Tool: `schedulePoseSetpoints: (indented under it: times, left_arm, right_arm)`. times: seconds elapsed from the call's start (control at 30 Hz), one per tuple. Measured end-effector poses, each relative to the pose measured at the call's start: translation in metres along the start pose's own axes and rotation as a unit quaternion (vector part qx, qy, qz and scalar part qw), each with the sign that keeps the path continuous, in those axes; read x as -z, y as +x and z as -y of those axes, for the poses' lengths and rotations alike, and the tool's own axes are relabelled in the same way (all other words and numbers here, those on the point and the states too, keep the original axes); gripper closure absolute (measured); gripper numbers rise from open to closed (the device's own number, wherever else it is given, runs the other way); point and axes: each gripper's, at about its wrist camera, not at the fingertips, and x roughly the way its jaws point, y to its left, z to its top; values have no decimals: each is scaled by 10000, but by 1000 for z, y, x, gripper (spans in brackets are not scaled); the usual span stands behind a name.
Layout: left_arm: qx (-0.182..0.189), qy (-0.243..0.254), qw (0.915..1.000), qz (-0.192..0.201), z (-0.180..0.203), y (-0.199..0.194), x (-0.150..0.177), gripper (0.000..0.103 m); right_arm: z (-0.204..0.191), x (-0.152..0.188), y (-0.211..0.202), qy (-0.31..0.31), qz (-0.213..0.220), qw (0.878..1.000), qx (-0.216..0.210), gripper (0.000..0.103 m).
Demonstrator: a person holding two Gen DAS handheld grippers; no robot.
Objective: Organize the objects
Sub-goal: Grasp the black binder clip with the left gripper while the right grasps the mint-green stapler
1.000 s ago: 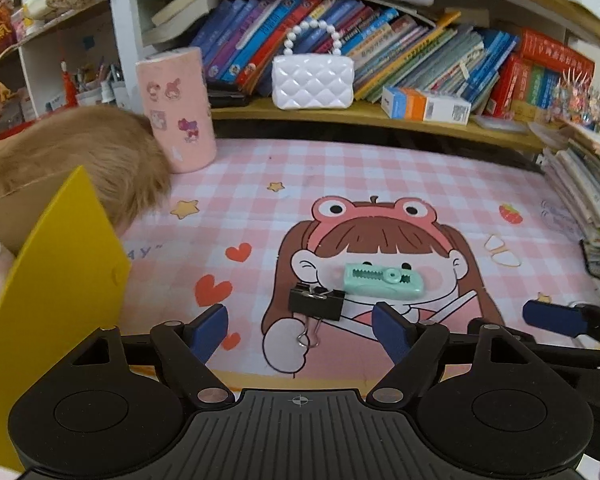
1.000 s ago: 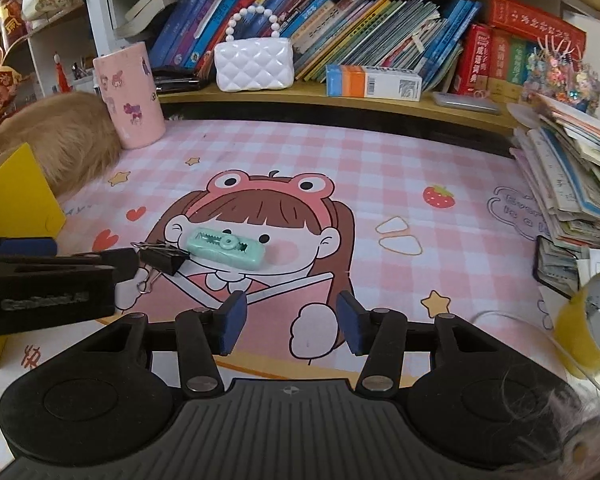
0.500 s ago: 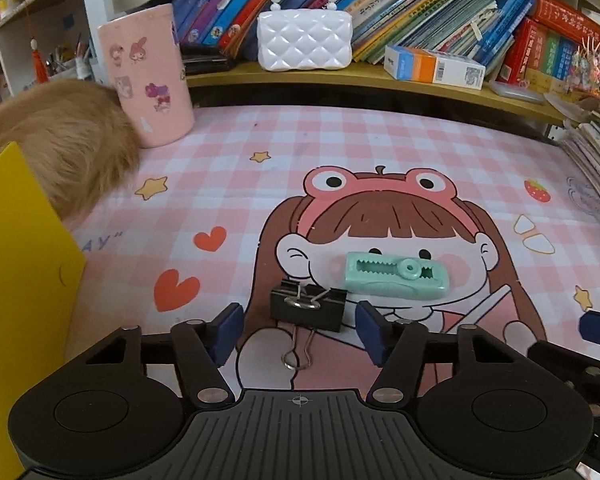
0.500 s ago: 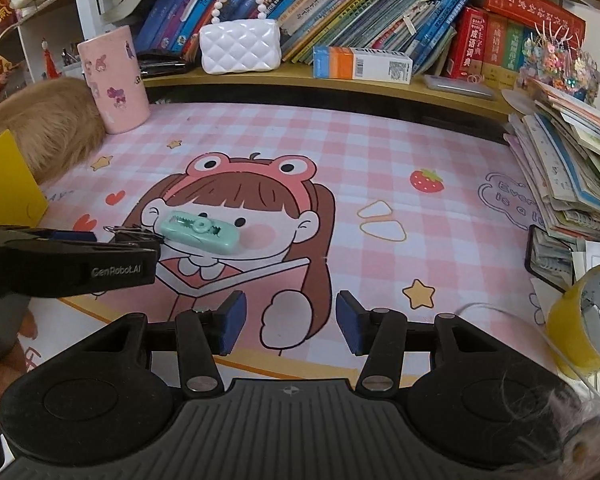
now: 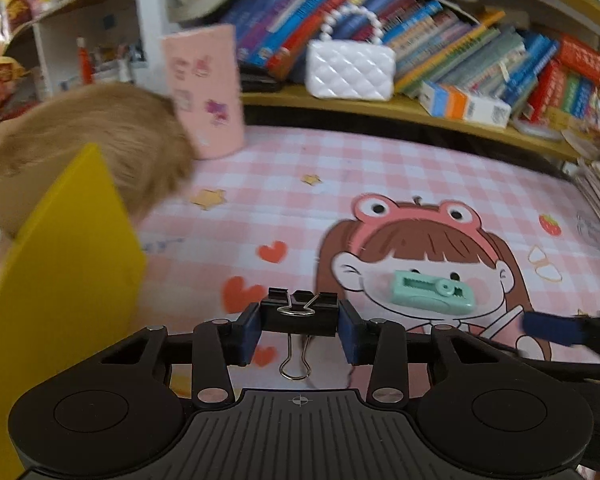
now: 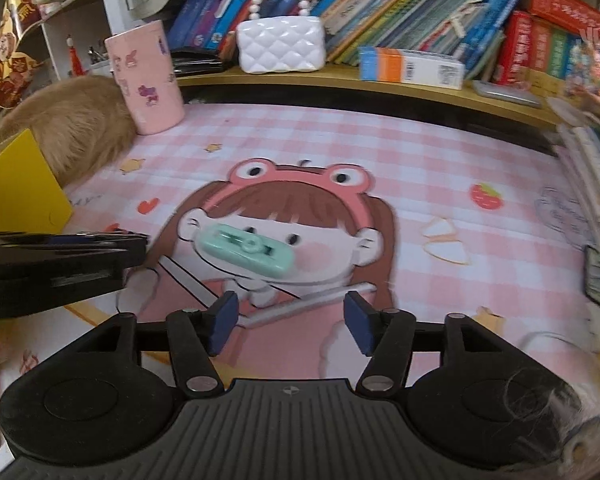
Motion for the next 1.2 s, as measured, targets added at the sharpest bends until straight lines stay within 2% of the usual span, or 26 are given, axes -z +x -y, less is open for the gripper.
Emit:
schedulePoseSetpoints:
  times: [0.23,0.37,0.6,0.67,0.7,0.73,0.97,1.0,1.03,1.07,1.2]
  left_arm:
    - [14,-69,9997,218,-7,-35,-3,64]
    - [54,-93,9996,259,-9,-44,-5,64]
    - [35,-171,9992,358,-16,-55,-5,64]
    - [30,-188,9991,367,-18,-57,-5,64]
    - [29,-186,9991,368,-18,-58,-4,64]
    - [21,-175,9991,373,-19,-59,-4,64]
    - [4,-167,9990,410,-20,-68,1,64]
    - [12,-176,9990,409,-21,-70,2,64]
    - [8,-169,9990,417,-21,-71,2,64]
    - [-6,-160,9990,426,-21,-72,2,64]
    - [-19,-190,9987,474,-23,-78,2,64]
  right_arm:
    - [-24,-6,31,-93,153,9998,28,41]
    - [-29,-13,42,76,294,9994,163,40]
    - [-35,-19,52,-89,354,9988,337,41]
    - [-35,-18,52,-139,412,9984,361,54]
    - [-35,-19,51,-188,426,9984,332,70]
    - [-34,-19,51,-211,414,9985,276,77]
    - [-26,-14,42,-91,353,9990,247,76]
    - [-25,-13,41,-93,363,9990,245,69]
    - [-25,-12,40,-102,381,9989,252,56]
    - [-25,-11,40,-126,413,9987,257,53]
    - [-29,-13,47,-424,432,9979,216,52]
